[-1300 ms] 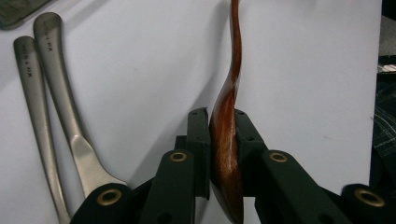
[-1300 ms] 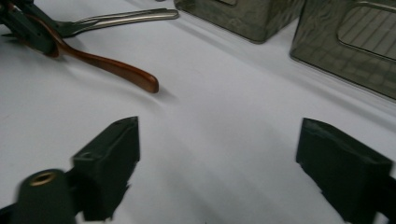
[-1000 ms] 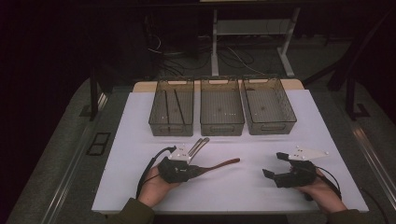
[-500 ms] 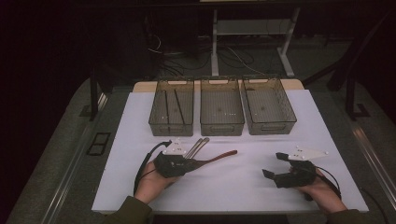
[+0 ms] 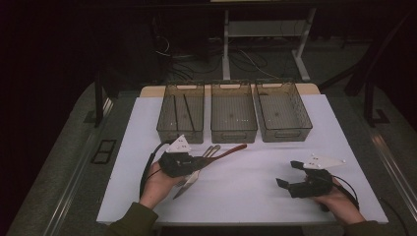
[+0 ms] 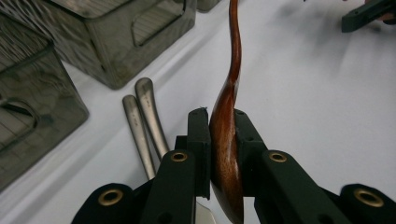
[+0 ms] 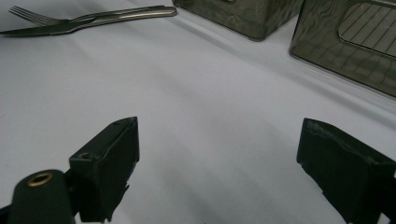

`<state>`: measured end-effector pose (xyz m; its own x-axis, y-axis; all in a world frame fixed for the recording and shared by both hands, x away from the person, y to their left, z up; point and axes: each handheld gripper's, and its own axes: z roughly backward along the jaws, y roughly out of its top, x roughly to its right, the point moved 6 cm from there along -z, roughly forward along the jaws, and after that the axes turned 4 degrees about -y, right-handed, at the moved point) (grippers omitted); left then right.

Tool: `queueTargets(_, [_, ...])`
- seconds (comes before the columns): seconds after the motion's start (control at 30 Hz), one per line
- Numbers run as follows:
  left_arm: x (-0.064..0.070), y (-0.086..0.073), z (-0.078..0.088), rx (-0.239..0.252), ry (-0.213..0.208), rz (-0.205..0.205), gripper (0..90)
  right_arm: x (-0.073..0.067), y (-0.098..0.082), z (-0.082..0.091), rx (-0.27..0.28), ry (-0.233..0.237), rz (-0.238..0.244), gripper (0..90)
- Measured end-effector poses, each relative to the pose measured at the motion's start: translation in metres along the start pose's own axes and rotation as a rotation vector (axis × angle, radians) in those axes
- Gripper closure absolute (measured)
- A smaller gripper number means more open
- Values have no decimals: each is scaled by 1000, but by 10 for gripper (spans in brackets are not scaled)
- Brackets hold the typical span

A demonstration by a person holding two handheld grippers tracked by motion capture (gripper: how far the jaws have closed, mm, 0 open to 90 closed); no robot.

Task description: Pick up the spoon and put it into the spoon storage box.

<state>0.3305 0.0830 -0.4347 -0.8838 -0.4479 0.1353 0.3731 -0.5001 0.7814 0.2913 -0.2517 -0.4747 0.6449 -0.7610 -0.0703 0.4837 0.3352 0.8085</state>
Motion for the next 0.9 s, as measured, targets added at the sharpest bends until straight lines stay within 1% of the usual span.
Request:
queueTargets(0.13, [-4,5,-1,7,5,-7,795,0,0,0,-1,0,-1,124])
queueTargets(0.4, [-10,19,-4,25,15,-23,796,1,0,0,-1,-1,-1,125])
queueTargets(0.6, [-18,30,-9,40,25,-32,796,1,-1,0,-1,-3,-2,125])
queueTargets(0.67, [-21,33,-11,47,26,-25,796,1,-1,0,-1,-3,-3,125])
queueTargets(0.77, [-25,38,-13,46,27,-26,796,1,-1,0,0,-3,-5,125])
queueTargets(0.9, [-28,45,-16,52,30,-39,797,2,-1,0,0,-3,-4,126])
